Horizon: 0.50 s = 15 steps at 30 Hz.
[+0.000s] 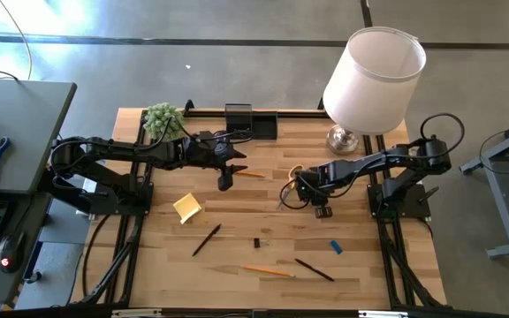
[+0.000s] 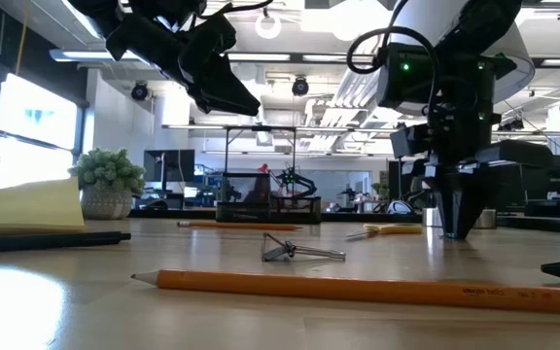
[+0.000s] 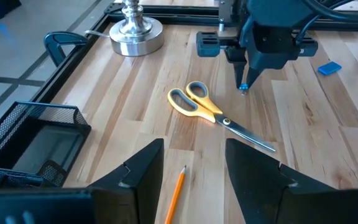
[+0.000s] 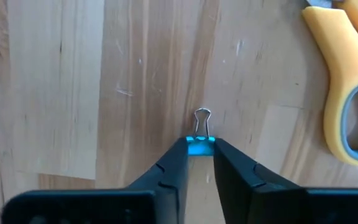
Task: Pick and place office supplies into organizer
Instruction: Put the blue binder clip into the bottom left slot of the desk organizer
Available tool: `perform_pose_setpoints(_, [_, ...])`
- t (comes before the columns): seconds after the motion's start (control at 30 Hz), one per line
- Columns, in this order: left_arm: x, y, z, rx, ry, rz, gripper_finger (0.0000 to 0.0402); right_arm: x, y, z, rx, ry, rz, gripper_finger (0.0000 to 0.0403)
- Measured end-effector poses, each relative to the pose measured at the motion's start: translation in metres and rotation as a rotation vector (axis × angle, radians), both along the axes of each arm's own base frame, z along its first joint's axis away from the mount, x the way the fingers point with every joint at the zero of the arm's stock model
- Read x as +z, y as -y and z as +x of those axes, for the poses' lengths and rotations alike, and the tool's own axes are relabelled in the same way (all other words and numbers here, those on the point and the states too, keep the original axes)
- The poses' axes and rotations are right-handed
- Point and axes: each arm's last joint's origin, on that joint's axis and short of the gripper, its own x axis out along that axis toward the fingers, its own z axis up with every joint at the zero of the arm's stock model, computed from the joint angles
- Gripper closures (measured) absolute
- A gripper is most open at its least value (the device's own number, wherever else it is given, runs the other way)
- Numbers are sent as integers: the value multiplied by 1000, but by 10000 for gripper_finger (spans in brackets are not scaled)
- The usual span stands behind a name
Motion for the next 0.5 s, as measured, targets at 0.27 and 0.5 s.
perform_pose_setpoints(0.27, [0,0,0,-14,-1,18,238,18,1,13,-47,50,-1,351])
perform_pose_setpoints(0.5, [4,15,6,-186,25,94,238,56,-1,36,-22,214,104,349])
